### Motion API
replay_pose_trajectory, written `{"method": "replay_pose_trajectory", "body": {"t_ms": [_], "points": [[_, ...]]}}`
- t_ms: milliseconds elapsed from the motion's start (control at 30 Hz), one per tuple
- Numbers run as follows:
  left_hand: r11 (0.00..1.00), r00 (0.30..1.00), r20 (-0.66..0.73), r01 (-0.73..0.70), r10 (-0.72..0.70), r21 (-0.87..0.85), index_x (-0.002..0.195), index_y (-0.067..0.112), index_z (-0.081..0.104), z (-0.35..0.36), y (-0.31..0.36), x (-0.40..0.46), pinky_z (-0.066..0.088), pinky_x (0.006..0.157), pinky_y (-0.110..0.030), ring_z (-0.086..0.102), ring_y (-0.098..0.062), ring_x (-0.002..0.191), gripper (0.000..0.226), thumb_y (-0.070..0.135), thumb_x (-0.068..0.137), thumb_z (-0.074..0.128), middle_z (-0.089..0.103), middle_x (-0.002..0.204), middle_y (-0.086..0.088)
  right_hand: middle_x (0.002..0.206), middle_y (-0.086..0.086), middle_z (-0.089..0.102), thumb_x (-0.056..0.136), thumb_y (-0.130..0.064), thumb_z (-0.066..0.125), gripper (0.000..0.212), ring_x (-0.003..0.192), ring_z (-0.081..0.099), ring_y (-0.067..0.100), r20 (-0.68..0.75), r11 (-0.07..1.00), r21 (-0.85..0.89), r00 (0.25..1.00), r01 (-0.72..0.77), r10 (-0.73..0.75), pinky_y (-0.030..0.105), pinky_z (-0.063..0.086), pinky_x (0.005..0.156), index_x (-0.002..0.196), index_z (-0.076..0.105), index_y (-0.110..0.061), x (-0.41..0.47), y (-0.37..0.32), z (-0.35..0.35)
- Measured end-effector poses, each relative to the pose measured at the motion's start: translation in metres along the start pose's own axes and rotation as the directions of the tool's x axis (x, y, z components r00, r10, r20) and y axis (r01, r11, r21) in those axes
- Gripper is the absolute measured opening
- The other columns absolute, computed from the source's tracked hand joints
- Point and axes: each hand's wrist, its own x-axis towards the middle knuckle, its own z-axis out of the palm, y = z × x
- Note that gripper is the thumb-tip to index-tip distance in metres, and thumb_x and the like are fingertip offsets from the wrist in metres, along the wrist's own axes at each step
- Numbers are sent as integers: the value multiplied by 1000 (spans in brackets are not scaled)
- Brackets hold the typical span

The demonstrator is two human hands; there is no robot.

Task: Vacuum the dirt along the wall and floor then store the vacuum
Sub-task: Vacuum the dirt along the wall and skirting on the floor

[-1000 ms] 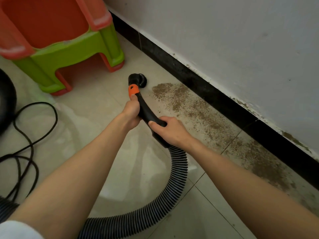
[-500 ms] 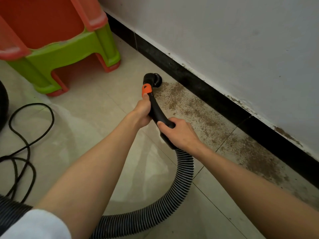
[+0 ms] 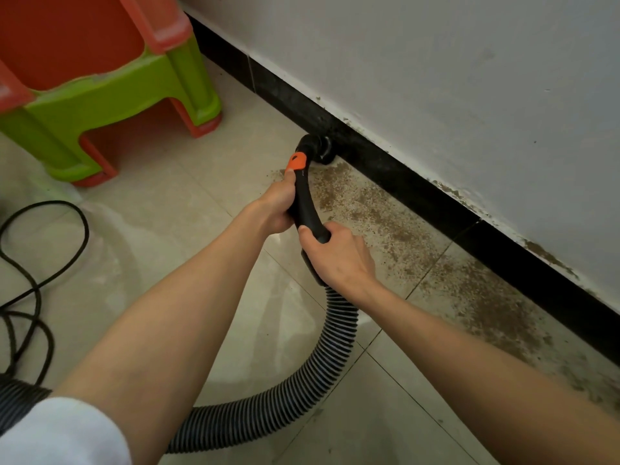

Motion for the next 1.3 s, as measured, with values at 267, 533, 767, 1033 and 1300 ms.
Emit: {"method": "replay_pose_trajectory", "body": {"t_ms": [267, 533, 767, 1033, 1300], "points": [[996, 983, -161, -83, 85, 19, 127, -1, 41, -20, -3, -3, 44, 76, -29, 49, -14, 73, 51, 40, 103, 24, 48, 84, -4, 78, 3, 69, 86, -53, 55, 33, 71, 68, 23, 140, 988, 147, 988, 46, -67, 47, 58, 71, 82, 63, -22, 7, -3, 3], [989, 953, -297, -101, 64, -109, 129, -3, 41, -71, -35, -31, 45, 81, -32, 52, -15, 73, 55, 43, 102, 27, 51, 83, -5, 80, 1, 70, 88, -55, 55, 33, 71, 68, 19, 320, 988, 78, 935, 134, -152, 42, 59, 70, 94, 63, -23, -18, -15, 24], [978, 988, -154, -51, 21, -200, 115, 3, 43, -40, -41, -40, 44, 80, -31, 51, -15, 75, 46, 43, 102, 24, 51, 84, -5, 81, 0, 68, 89, -58, 51, 38, 75, 67, 19, 275, 986, -76, 954, 150, -124, 42, 58, 72, 103, 62, -24, -24, 2, -3], [996, 999, -49, -6, 2, -87, 126, -1, 42, 0, -40, -33, 44, 84, -31, 50, -14, 74, 53, 42, 103, 22, 50, 83, -4, 78, 2, 70, 89, -54, 53, 28, 67, 68, 21, 184, 999, 16, 982, 44, -47, 46, 59, 65, 94, 61, -27, -30, 28, -21], [1000, 1000, 8, 7, -7, -7, 133, -1, 38, 37, -31, -28, 43, 83, -31, 52, -18, 85, 56, 42, 103, 20, 51, 93, -7, 74, 2, 67, 88, -54, 53, 30, 68, 67, 21, 63, 1000, 14, 998, 0, -1, 43, 59, 68, 83, 60, -25, -24, 42, -35]]}}
